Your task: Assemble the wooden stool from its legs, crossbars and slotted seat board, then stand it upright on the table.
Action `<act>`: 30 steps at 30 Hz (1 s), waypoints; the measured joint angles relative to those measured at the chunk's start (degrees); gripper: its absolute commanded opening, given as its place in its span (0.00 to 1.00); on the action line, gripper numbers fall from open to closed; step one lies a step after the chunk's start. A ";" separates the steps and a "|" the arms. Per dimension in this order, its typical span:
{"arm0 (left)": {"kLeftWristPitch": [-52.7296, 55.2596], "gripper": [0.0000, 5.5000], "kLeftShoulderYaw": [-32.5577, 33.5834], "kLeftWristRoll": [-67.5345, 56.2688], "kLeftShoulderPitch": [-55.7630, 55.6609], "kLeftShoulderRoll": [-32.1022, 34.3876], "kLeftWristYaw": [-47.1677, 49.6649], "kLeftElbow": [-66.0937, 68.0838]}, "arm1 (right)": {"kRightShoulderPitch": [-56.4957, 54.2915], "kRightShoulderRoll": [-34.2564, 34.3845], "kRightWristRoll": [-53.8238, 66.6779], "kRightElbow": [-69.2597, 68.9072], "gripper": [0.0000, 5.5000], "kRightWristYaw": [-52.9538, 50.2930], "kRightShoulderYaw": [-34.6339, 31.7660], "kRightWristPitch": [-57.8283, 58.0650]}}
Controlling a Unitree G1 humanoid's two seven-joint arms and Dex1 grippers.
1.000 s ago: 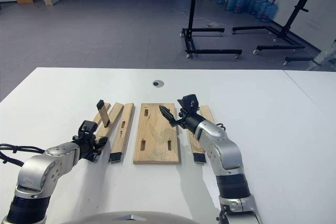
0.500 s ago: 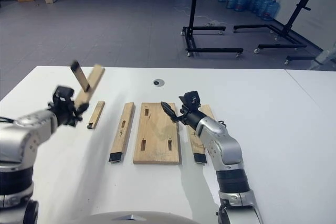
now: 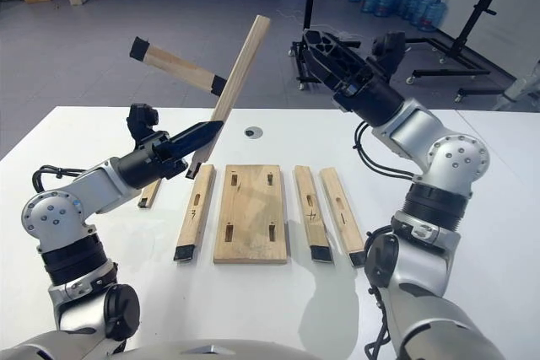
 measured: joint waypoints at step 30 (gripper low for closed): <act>-8.71 0.37 -12.94 -8.79 3.13 7.30 -1.36 1.50 | 2.99 4.64 12.84 -2.44 0.98 -13.73 10.67 -4.44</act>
